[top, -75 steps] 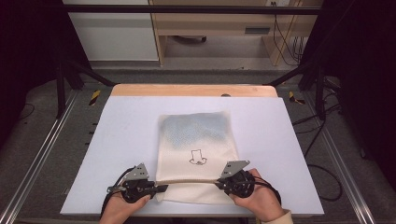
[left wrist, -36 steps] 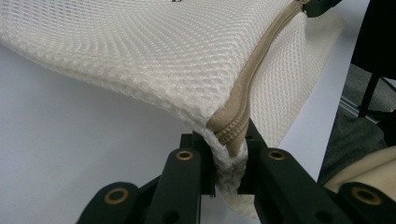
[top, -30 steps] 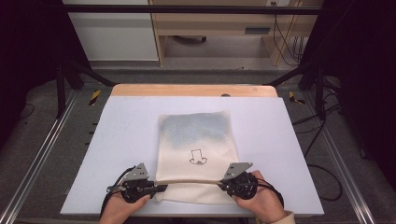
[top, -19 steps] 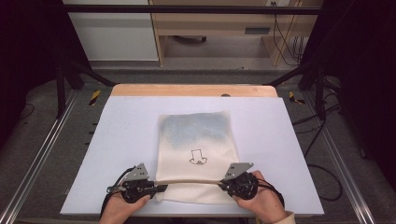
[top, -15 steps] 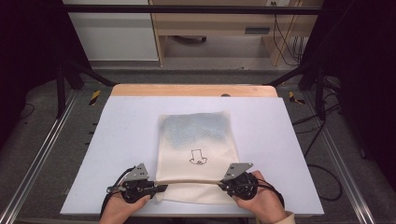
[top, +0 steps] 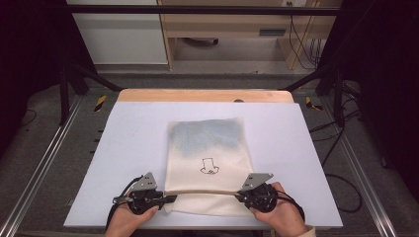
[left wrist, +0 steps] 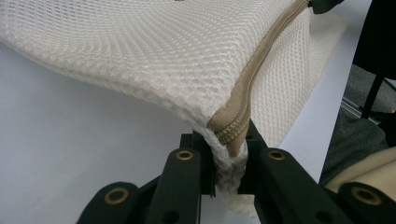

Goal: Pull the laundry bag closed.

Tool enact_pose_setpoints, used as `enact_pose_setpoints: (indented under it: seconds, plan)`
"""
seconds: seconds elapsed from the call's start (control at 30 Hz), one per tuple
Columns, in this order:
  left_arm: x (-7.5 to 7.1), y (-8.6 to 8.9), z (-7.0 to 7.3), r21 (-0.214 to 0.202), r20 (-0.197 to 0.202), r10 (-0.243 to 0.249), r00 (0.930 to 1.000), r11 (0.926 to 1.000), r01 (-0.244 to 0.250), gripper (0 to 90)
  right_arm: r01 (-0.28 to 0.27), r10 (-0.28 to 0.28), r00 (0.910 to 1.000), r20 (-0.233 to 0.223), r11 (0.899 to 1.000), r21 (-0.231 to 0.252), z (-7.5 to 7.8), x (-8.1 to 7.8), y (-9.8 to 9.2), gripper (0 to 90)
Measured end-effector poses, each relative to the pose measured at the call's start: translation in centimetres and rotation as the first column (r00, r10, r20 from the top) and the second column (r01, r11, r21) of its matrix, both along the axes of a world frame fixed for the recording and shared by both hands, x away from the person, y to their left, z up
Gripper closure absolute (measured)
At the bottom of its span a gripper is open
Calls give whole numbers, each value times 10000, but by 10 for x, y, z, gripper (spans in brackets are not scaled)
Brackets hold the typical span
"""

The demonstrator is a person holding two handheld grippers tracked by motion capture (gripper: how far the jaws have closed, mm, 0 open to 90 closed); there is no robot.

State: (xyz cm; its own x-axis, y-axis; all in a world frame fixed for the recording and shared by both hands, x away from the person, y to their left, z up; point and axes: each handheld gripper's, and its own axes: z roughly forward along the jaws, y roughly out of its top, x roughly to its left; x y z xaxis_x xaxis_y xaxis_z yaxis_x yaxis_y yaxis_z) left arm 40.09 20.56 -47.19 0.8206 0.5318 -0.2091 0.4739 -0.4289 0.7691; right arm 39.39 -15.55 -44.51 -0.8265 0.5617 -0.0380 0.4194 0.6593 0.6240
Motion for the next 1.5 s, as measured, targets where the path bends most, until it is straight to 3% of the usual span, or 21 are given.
enact_pose_setpoints:
  seconds: [1.0,1.5]
  plan:
    - [0,1,-1,-29,-16,44,10000,10000,-44,820,266,-266,9996,11,9996,-14,0,-4,-12,819]
    - [2,5,1,-41,0,194,9998,9998,-194,820,144,-144,9999,-85,9999,-23,-3,-2,-9,819]
